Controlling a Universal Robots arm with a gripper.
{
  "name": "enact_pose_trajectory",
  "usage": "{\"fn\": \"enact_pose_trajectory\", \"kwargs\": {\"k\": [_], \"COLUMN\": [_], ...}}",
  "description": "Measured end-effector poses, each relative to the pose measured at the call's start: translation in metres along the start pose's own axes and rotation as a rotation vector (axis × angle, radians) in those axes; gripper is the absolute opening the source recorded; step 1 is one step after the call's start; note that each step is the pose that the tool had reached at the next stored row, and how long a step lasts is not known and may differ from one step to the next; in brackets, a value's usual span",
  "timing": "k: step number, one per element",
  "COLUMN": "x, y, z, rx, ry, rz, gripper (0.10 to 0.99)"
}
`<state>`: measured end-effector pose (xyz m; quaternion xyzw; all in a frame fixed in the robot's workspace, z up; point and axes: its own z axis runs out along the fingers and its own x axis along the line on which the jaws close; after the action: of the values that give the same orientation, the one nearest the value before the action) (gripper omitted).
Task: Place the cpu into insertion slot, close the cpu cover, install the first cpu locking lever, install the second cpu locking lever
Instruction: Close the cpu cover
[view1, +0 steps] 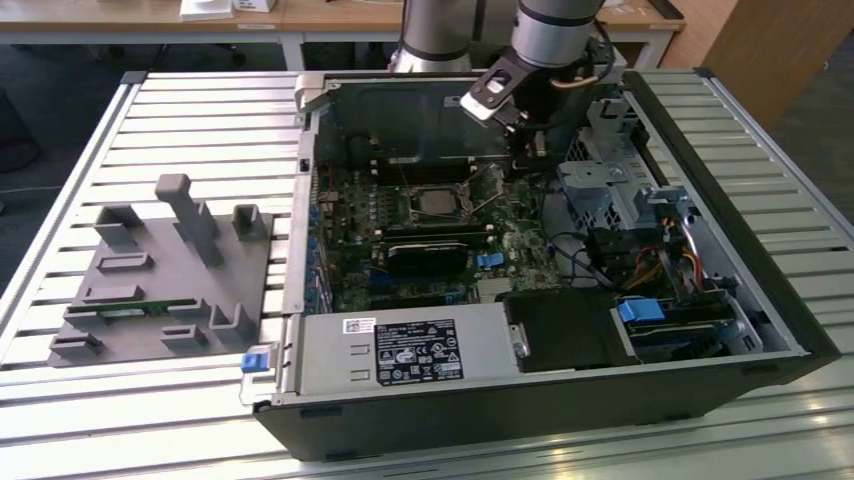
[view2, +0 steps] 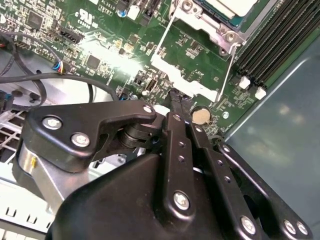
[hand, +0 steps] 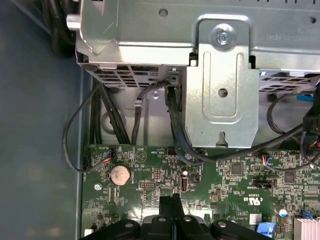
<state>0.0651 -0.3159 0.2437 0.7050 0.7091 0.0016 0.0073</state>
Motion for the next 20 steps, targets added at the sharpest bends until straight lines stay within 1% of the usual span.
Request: {"fn": "enact_pose_trajectory", "kwargs": {"k": [2,20], "x": [0.0000,0.0000], "y": [-0.0016,-0.0075], "z": [0.0002,0.0002], "rx": [0.000,0.000], "ry": [0.0001,0.0001], "rz": [0.000,0.000], "gripper": [0.122,0.122]}}
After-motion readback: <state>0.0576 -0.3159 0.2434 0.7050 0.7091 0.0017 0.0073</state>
